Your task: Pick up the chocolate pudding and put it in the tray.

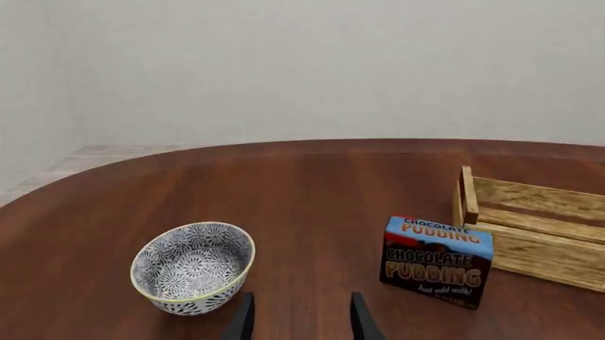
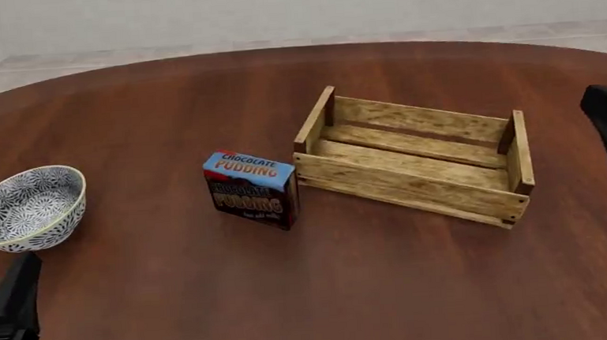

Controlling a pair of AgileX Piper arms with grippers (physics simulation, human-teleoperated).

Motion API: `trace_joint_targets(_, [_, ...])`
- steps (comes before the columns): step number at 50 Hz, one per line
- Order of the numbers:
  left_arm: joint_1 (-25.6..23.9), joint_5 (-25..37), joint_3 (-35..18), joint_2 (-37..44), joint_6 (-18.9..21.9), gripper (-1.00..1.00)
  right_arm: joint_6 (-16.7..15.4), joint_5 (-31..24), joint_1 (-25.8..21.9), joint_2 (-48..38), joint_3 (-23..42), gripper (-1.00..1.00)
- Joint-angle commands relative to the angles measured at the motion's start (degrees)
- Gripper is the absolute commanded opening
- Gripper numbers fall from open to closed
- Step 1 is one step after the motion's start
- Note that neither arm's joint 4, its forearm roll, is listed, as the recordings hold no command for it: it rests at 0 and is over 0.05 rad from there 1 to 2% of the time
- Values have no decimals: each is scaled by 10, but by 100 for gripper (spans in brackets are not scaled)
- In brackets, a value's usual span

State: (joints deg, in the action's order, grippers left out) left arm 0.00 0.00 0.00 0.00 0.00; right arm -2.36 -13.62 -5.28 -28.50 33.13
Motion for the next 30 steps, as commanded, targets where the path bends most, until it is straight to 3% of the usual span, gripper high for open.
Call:
trace_joint_targets(1, [0, 0, 0, 0, 0, 100, -71, -39, -67, -102, 124, 100])
trace_joint_targets(3, [0, 0, 0, 0, 0, 100, -70, -53, -123, -127, 151, 100])
trace_joint_targets(4, [0, 0, 0, 0, 0, 100, -66, -57, -97, -130, 162, 100])
trace_joint_targets(5, [0, 0, 0, 0, 0, 100, -60, -63, -109, -140, 173, 100])
trace_joint_targets(6, [0, 0, 0, 0, 0, 100, -104, -56, -123, -139, 180, 100])
trace_joint_targets(7, [0, 0, 0, 0, 0, 100, -96, -60, -102, -141, 191, 100])
trace_joint_targets(8, [0, 0, 0, 0, 0, 100, -93, -71, -126, -168, 204, 100])
trace_joint_targets(11, [0, 0, 0, 0, 0, 100, -80, -83, -132, -192, 231, 100])
trace_joint_targets(14, [0, 0, 0, 0, 0, 100, -105, -90, -152, -219, 259, 100])
trace_joint_targets(23, [0, 0, 0, 0, 0, 100, -122, -103, -186, -292, 323, 100])
trace_joint_targets(25, [0, 0, 0, 0, 0, 100, -112, -105, -191, -313, 339, 100])
trace_joint_targets(30, [0, 0, 0, 0, 0, 100, -131, -99, -210, -349, 361, 100])
